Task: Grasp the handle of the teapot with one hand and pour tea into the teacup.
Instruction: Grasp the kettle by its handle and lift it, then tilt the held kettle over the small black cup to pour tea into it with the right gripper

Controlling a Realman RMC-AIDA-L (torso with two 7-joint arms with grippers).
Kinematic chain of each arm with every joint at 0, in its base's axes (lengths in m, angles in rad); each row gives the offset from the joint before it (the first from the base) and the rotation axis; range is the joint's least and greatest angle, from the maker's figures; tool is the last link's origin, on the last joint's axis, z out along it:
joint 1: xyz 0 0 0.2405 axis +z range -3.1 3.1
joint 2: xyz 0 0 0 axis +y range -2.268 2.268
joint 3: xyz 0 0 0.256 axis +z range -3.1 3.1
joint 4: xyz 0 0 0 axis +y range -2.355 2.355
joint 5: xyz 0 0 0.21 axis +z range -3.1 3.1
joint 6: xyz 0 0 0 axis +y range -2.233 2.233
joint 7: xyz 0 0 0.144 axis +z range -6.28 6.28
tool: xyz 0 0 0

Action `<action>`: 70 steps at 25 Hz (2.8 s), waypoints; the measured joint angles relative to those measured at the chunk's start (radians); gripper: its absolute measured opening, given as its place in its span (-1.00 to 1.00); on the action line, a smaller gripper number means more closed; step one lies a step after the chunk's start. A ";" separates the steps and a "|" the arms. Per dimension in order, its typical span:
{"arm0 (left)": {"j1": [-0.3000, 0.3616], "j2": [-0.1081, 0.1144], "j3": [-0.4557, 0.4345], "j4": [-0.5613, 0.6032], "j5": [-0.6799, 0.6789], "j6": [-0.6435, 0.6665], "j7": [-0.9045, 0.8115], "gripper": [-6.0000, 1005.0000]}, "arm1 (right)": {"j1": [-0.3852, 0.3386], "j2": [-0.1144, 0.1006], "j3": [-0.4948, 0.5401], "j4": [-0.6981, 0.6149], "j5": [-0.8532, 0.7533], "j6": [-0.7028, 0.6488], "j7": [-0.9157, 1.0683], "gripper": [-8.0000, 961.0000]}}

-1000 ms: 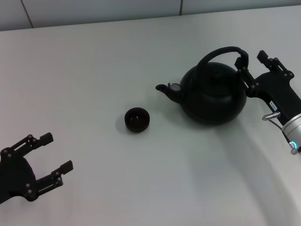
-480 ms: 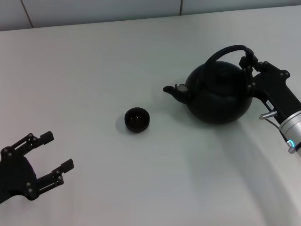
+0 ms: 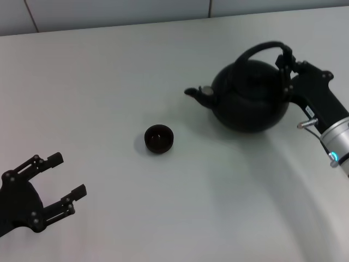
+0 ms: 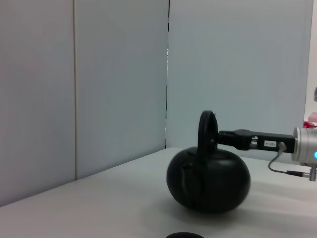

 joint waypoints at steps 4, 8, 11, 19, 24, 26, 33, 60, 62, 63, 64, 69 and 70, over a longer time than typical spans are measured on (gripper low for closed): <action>-0.001 0.000 0.000 -0.010 0.000 -0.002 0.000 0.58 | 0.036 -0.003 -0.003 -0.046 -0.004 -0.016 0.056 -0.80; -0.005 0.000 0.000 -0.010 0.000 -0.003 0.000 0.59 | 0.079 -0.004 -0.039 -0.138 -0.010 0.001 0.196 -0.80; -0.007 0.000 0.000 -0.010 0.000 -0.003 0.000 0.59 | 0.099 -0.004 -0.079 -0.177 -0.014 0.012 0.249 -0.80; -0.009 0.000 0.000 -0.021 0.000 -0.004 0.002 0.59 | 0.118 -0.004 -0.129 -0.215 -0.017 0.038 0.298 -0.80; -0.010 0.000 0.000 -0.023 -0.004 -0.005 0.013 0.59 | 0.137 -0.007 -0.258 -0.298 -0.019 0.059 0.411 -0.80; -0.012 0.000 0.000 -0.024 -0.007 -0.005 0.014 0.59 | 0.147 -0.010 -0.388 -0.392 -0.019 0.069 0.517 -0.80; -0.012 0.000 0.000 -0.035 -0.013 -0.006 0.027 0.59 | 0.174 -0.017 -0.582 -0.498 -0.019 0.131 0.660 -0.80; -0.015 0.003 0.000 -0.046 -0.026 -0.003 0.038 0.59 | 0.166 -0.009 -0.689 -0.609 -0.054 0.133 0.353 -0.80; -0.015 0.003 0.000 -0.046 -0.026 -0.002 0.038 0.59 | 0.164 -0.008 -0.690 -0.616 -0.055 0.132 0.326 -0.80; -0.016 0.003 0.000 -0.046 -0.026 -0.003 0.038 0.59 | 0.163 -0.008 -0.691 -0.620 -0.055 0.132 0.317 -0.80; -0.016 0.003 0.000 -0.046 -0.026 -0.002 0.038 0.59 | 0.163 -0.008 -0.691 -0.620 -0.055 0.132 0.317 -0.80; -0.019 0.003 0.000 -0.046 -0.026 -0.003 0.038 0.59 | 0.163 -0.008 -0.693 -0.634 -0.055 0.132 0.277 -0.80; -0.019 0.003 0.000 -0.046 -0.026 -0.003 0.038 0.59 | 0.164 -0.007 -0.697 -0.637 -0.055 0.132 0.274 -0.80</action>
